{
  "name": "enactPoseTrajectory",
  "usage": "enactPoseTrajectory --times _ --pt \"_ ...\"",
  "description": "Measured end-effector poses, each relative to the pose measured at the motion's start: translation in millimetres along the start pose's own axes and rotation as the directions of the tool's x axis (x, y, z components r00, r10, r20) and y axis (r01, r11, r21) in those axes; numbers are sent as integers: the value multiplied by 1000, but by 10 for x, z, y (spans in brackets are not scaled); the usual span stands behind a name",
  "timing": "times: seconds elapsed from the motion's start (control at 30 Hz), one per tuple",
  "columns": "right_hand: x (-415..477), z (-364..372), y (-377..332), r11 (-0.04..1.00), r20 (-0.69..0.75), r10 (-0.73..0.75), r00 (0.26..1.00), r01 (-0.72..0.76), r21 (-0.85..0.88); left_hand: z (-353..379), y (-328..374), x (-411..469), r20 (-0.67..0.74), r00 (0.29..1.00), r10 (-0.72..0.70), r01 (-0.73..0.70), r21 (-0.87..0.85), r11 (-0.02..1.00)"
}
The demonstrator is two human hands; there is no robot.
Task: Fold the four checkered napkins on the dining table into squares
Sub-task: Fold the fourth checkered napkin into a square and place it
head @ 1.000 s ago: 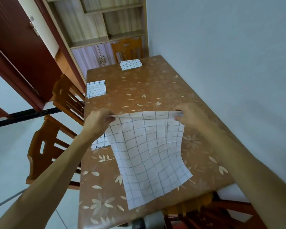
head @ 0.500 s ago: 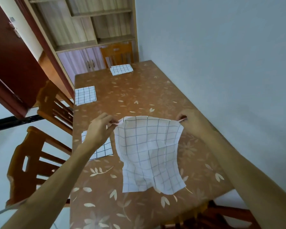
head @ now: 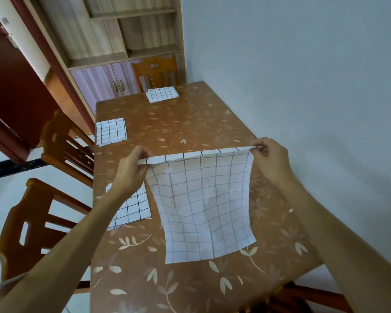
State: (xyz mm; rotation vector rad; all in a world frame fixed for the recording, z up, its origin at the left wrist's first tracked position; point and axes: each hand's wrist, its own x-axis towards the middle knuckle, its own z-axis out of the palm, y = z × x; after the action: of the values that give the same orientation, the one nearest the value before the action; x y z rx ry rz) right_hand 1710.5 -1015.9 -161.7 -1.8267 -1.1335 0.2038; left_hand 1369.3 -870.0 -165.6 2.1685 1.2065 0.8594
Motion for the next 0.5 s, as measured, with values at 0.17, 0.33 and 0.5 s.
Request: enactPoseTrajectory --times 0.17,0.33,0.5 --pt "161 -26 -51 1000 -27 -13 1000 13 11 -15 49 150 -73 997 -6 5 -19 1000" --pt "352 -185 -147 997 -71 -74 995 73 -7 -123 272 405 -146 989 31 -32 -9 999" --pt "448 -306 -345 987 -122 -73 990 90 136 -273 507 582 -149 989 3 -43 -270 962"
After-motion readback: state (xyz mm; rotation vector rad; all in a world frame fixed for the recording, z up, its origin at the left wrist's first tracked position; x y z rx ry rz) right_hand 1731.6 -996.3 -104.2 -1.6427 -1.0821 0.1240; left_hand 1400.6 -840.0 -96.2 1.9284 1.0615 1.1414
